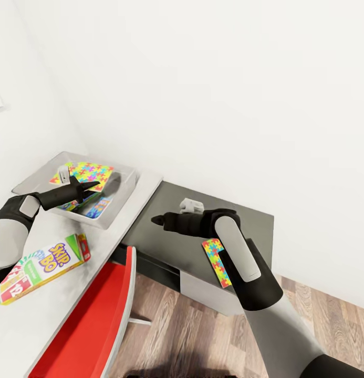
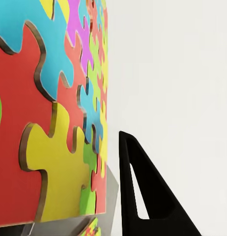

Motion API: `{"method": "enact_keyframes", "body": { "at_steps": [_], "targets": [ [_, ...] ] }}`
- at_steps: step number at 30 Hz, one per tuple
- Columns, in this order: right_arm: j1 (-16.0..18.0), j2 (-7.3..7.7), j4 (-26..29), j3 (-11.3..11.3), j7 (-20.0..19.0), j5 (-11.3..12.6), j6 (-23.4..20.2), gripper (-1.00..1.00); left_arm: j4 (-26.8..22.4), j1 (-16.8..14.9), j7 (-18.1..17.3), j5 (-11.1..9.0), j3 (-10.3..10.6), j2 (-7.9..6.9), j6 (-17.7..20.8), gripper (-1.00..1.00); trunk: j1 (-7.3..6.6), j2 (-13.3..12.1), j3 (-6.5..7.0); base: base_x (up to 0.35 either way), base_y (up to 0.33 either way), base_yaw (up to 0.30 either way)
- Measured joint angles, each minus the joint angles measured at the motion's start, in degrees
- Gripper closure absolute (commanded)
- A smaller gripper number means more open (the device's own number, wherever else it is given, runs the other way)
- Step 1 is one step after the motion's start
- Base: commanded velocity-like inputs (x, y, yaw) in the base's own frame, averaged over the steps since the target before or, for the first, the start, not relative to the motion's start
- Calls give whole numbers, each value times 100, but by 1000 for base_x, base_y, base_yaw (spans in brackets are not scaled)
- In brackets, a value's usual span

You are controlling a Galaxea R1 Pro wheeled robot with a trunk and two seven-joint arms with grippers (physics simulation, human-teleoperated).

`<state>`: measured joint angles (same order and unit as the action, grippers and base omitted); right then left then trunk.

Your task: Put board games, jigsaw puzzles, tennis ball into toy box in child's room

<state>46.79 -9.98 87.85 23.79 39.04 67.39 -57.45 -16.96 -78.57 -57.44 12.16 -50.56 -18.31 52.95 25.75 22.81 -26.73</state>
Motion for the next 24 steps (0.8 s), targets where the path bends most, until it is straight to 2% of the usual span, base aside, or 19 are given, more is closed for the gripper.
{"method": "enact_keyframes", "body": {
  "at_steps": [24],
  "targets": [
    [0,0,8,43,0,-3,0,-100,0,5,-60,1,35,-32,-71,100,0,0,-223,0,0,0]
  ]
}}
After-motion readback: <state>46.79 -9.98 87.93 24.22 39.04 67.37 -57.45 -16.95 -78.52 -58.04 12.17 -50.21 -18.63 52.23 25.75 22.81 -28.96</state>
